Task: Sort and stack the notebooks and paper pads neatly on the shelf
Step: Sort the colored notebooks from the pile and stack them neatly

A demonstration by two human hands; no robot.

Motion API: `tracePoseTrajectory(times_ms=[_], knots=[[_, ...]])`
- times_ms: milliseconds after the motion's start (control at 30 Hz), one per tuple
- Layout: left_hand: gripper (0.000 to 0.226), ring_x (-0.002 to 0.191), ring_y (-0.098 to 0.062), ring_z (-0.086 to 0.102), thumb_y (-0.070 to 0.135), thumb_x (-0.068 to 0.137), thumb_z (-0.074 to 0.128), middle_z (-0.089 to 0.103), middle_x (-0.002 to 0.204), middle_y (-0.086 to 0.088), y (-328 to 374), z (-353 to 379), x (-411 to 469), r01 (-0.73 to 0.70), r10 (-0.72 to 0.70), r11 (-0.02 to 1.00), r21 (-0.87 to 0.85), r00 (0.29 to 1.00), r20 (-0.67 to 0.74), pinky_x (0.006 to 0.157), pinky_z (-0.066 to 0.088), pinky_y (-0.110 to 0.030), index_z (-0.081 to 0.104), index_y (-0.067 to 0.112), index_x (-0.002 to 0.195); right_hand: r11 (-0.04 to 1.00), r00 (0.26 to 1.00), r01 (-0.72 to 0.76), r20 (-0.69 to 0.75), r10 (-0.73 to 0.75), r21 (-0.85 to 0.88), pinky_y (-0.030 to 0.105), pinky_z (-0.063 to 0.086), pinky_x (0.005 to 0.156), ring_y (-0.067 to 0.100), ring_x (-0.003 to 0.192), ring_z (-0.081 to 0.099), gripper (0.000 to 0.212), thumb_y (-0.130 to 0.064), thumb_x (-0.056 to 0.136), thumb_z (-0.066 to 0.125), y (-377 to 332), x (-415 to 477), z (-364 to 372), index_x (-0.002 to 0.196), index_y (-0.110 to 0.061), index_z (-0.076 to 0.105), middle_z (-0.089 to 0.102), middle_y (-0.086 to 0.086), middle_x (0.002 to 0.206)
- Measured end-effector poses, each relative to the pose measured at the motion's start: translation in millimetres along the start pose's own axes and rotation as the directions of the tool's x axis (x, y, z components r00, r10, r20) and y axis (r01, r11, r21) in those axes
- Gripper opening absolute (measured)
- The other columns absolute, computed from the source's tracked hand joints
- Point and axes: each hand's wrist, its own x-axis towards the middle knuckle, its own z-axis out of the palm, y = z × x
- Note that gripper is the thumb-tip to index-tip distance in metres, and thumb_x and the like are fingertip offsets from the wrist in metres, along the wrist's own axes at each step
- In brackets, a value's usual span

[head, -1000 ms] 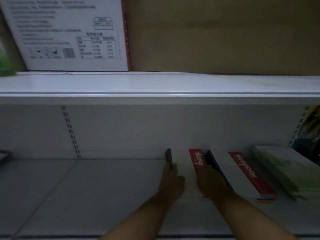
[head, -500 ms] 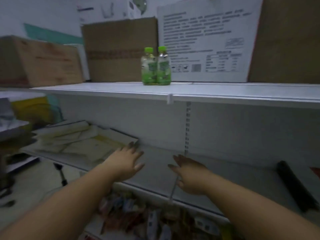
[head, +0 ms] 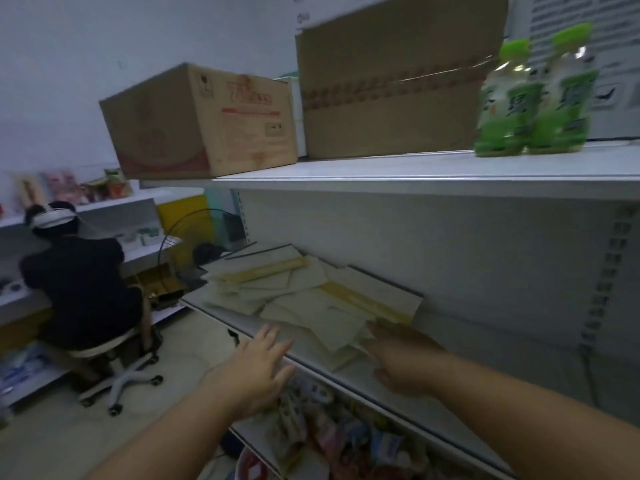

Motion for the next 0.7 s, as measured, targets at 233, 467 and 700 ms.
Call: tracePoseTrajectory(times_ms=[233,467,700], knots=[[0.059,0.147,-0.014,-0.004,0.053,0.097,0.025,0.002,0.16,0.002,-100.7,-38.0,50.2,0.107,-0.106,0.994,0.019,0.994,-0.042,0.118,0.004,-0.033,0.014,0.03,0.151,0.997,0.993,0.075,-0.098,-0.072,0.03,0.038,0.018,0.117,0.026,0.146,0.004,0.058,-0.033,0.099,0.038,-21.3,153.1,-31.0,0.15,-0.017,0.016,-0.001,0.012,0.159],[0.057,0.147,-0.013,-0.002,0.048,0.098,0.031,0.005,0.16,0.003,-192.1,-46.6,85.4,0.153,-0.154,0.988,-0.026,0.987,-0.056,0.118,0.006,-0.03,0.017,0.028,0.15,0.982,0.982,0.151,-0.128,-0.136,0.118,0.038,0.019,0.116,0.025,0.146,0.007,0.056,-0.029,0.1,0.036,-71.3,247.6,-39.3,0.15,-0.021,0.014,0.002,0.008,0.159],[0.043,0.134,-0.008,0.034,0.038,0.096,0.044,0.038,0.146,0.009,-263.2,-56.0,154.4,0.001,-0.049,0.959,-0.285,0.986,-0.162,0.108,0.029,-0.021,0.043,0.029,0.138,0.985,0.992,0.023,-0.127,-0.002,0.169,0.042,-0.002,0.119,0.022,0.145,-0.013,0.085,-0.057,0.091,0.043,-117.0,343.1,-38.0,0.151,-0.023,-0.006,-0.018,0.005,0.157]])
